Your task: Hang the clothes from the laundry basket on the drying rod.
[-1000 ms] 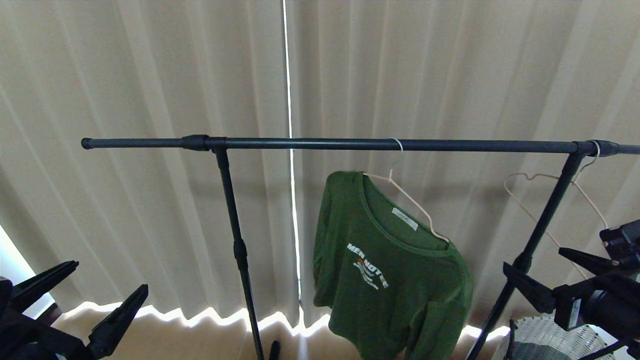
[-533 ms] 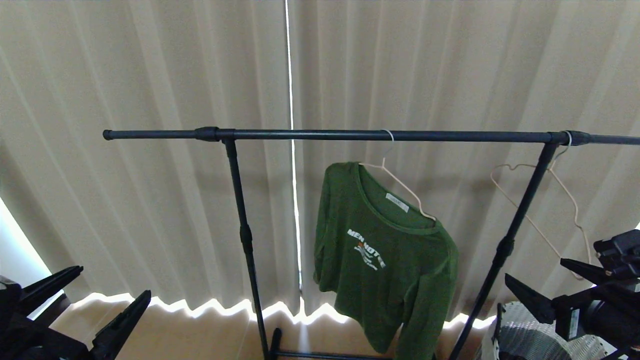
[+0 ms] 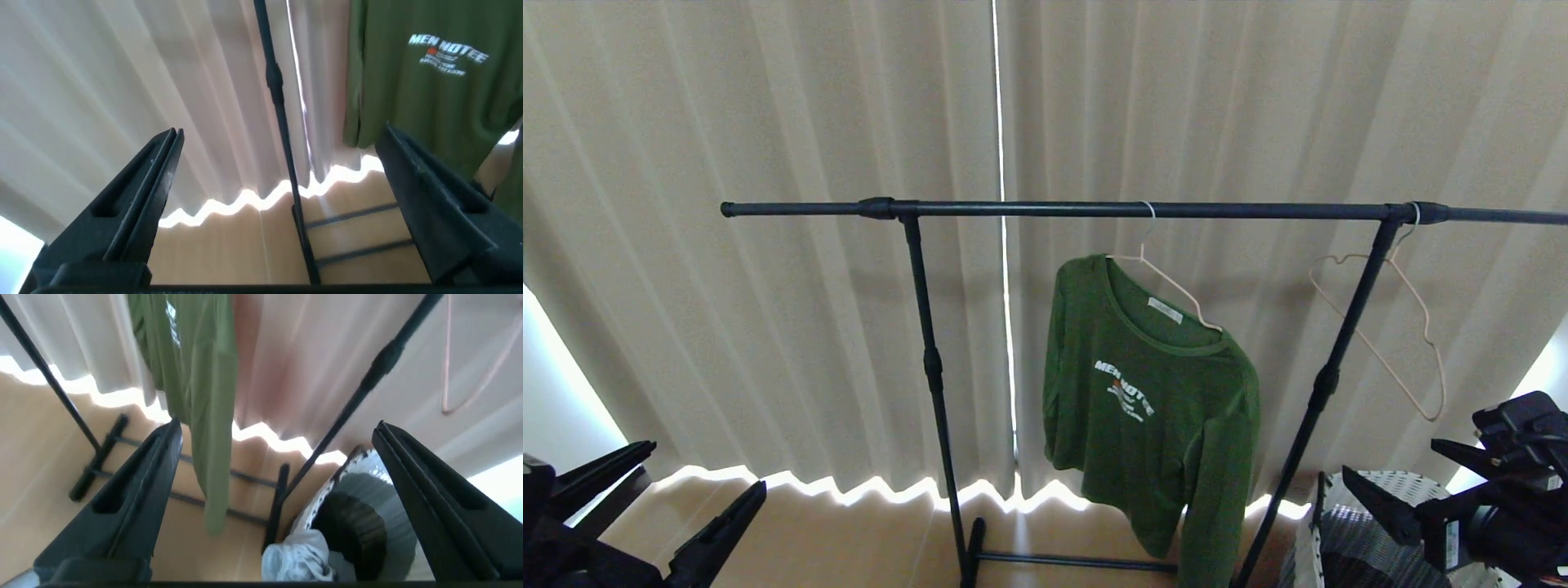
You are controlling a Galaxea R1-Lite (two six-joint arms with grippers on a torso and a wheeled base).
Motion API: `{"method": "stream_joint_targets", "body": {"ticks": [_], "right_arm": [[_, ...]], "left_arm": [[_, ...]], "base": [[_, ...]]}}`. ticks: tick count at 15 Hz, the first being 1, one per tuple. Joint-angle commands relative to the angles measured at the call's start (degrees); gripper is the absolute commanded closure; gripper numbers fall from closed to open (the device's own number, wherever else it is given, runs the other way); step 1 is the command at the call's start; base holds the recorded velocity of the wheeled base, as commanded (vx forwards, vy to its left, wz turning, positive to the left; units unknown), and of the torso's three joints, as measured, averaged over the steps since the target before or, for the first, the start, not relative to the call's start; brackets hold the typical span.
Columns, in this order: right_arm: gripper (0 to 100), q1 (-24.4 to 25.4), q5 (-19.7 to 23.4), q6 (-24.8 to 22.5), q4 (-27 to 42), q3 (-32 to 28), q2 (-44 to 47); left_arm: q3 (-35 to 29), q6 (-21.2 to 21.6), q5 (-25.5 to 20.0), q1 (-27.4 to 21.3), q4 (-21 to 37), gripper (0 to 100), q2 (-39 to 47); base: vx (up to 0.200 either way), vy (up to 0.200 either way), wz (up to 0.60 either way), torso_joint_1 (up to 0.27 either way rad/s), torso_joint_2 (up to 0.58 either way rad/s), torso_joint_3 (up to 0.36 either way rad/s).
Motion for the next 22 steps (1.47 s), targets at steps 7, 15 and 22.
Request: {"method": "stream_joint_targets", "body": {"ticks": [7,15,22], "right_arm": [[0,-1.12,-0.12,-1.88,-0.09,0.98,0.78],[0,-1.21,-0.21,-3.72,-0.09,2.21,-0.54],[0,-1.91,-1.00,-3.99,0.09,2.39,-0.80]], "left_arm": [[-13.58,-6.89,-0.07,-0.20,33.81,0,-8.87],[-13.32,-6.89,-0.07,-0.11,33.37,0,-8.70],[-12.88,-6.80,0.01,-0.11,33.46,0,-8.61]], "base": [[0.000,0.000,0.00,0.000,0.00,0.000],[0.000,0.000,0.00,0.000,0.00,0.000],[0.000,0.000,0.00,0.000,0.00,0.000]]}}
